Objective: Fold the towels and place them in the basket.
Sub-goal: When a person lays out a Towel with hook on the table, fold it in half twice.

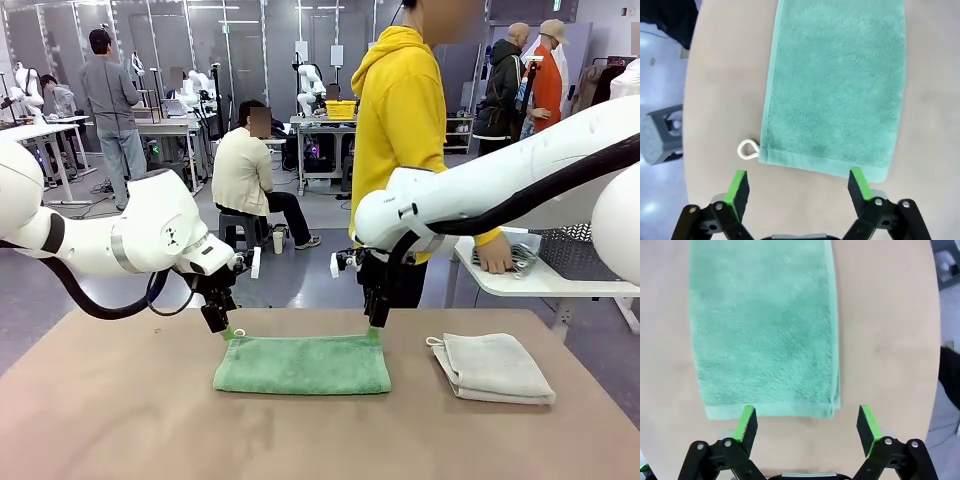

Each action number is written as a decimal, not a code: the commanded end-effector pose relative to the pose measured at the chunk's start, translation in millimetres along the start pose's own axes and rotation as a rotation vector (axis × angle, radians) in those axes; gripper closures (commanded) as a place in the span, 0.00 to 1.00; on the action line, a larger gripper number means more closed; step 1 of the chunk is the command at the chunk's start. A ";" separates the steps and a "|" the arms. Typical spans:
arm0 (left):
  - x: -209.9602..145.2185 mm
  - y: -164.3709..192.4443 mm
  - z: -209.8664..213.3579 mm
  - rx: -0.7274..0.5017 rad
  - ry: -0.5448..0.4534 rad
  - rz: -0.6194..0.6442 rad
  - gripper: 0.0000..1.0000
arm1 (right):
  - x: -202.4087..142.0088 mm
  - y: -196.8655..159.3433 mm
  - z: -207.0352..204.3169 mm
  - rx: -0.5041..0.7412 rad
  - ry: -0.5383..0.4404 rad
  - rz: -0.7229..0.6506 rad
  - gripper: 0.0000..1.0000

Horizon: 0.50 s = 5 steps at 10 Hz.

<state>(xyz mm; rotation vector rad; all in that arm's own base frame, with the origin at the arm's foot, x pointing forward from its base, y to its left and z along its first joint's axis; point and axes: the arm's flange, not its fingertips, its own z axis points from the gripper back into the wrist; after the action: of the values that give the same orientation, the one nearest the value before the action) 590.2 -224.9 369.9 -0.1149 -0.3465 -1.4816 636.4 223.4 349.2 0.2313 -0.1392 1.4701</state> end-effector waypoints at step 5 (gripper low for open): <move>-67.0 -32.4 50.5 -0.284 -0.370 0.049 0.00 | -58.7 49.4 72.7 0.371 -0.460 0.224 0.00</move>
<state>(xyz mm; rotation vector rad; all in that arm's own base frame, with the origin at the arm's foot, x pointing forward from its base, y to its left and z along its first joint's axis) 555.0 -175.1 396.6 -0.5494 -0.4247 -1.4694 594.9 168.6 415.3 0.8222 -0.2874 1.6513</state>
